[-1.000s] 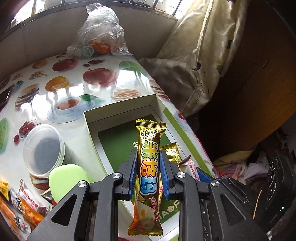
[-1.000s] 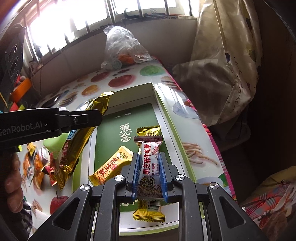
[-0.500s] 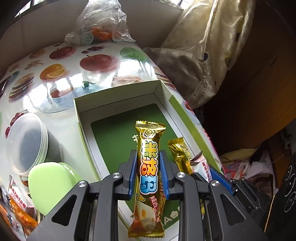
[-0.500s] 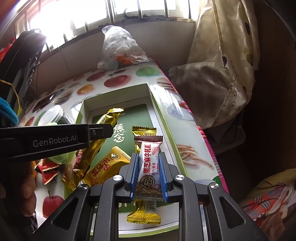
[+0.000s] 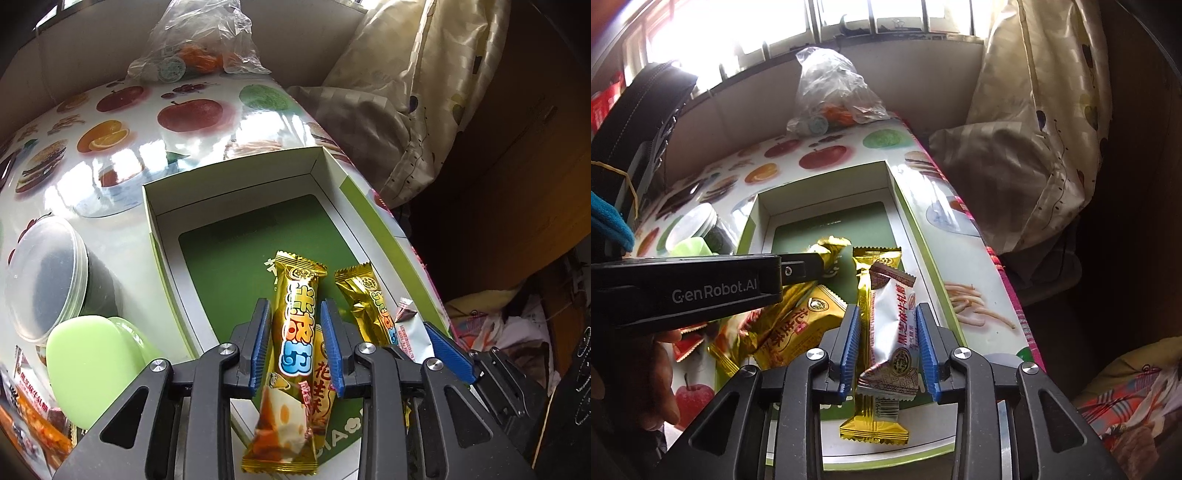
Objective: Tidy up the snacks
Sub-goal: 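Lower the gold bar into the box and open the left tool while the right tool releases the white-red candy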
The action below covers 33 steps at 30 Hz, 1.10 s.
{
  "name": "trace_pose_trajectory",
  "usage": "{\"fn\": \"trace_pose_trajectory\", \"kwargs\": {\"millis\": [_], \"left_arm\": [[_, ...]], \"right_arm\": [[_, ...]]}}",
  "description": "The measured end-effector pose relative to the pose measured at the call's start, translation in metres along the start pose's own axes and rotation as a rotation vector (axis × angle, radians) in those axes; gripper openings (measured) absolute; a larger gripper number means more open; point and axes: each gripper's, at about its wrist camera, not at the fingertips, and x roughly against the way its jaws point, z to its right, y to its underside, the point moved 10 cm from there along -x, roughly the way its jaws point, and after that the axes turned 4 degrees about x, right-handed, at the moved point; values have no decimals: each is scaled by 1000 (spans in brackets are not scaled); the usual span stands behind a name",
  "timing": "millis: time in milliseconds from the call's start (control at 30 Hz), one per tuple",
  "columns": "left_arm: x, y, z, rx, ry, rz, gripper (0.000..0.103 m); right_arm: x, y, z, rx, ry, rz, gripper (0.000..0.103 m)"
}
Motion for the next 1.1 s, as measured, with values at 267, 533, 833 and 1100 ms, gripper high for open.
{"fn": "trace_pose_trajectory", "kwargs": {"millis": [267,533,833,1100], "left_arm": [[7,1,1,-7,2,11,35],[22,2,4,-22,4,42,41],[54,3,5,-59,2,106,42],[82,11,-3,-69,-27,160,42]], "right_arm": [[4,2,0,9,10,-1,41],[12,3,-1,13,25,7,48],[30,2,-3,14,43,31,49],[45,0,-17,18,37,54,50]]}}
